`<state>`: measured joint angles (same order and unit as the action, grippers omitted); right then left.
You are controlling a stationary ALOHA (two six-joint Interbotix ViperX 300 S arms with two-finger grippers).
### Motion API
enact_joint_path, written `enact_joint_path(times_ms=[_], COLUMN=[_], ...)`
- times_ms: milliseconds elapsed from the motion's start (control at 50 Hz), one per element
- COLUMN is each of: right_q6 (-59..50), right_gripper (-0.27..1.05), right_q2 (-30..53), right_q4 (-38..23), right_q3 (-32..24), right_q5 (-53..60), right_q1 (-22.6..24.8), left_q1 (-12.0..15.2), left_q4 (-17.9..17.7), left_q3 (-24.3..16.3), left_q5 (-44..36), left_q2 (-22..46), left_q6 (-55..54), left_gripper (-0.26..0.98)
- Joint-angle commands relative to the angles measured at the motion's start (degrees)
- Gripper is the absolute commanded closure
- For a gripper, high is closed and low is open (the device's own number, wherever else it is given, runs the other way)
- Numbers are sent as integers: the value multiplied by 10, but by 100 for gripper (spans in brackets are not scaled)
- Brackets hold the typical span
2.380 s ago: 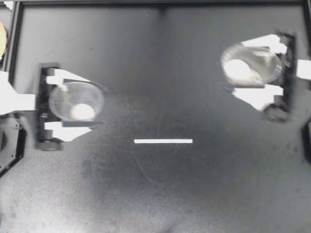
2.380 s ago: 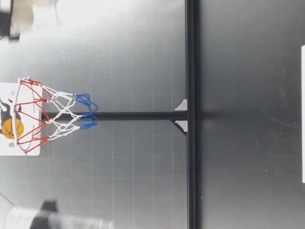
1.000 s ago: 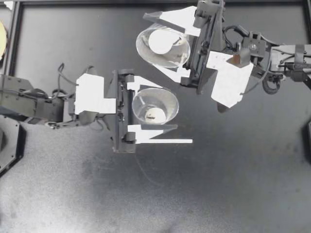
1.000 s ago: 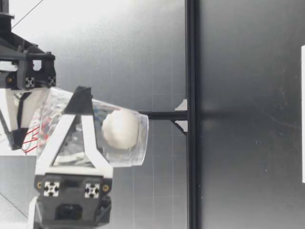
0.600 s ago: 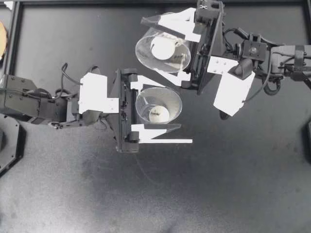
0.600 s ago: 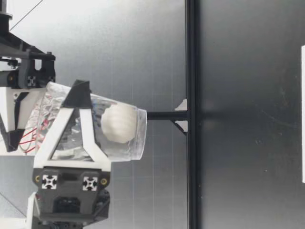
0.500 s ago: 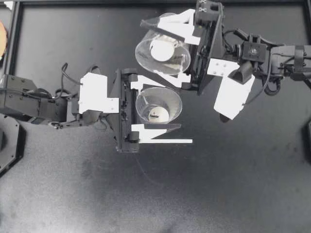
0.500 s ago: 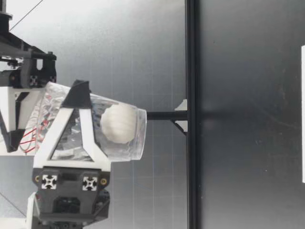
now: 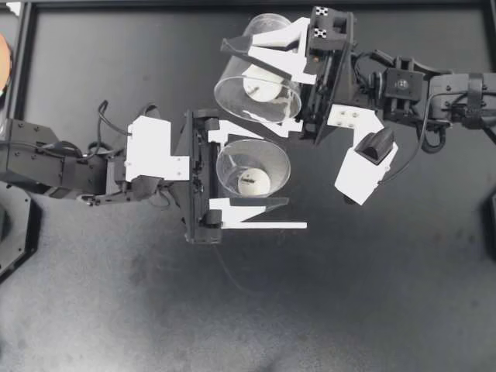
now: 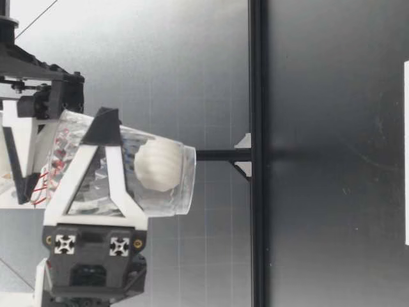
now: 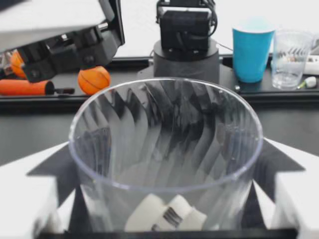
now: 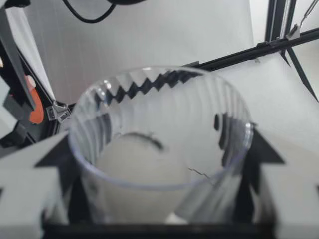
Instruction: Transfer one of the two balls in the right glass into the left glass, then transfer it back to the right glass.
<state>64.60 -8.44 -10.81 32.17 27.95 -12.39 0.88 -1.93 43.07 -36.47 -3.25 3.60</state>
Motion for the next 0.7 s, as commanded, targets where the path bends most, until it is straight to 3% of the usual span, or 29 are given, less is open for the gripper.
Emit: enact_joint_path(times_ms=[0, 680], right_q6=[2, 89], right_gripper=[31, 31], right_q2=[-3, 5], right_q4=[3, 5], right_q3=[-11, -11], right_q5=[6, 21], right_q1=[-4, -4], left_q1=[-2, -2], left_q4=[0, 0], left_q3=[-13, -11], left_q5=[-4, -5], left_q2=[-15, -16], left_q6=[0, 0], left_gripper=[5, 5])
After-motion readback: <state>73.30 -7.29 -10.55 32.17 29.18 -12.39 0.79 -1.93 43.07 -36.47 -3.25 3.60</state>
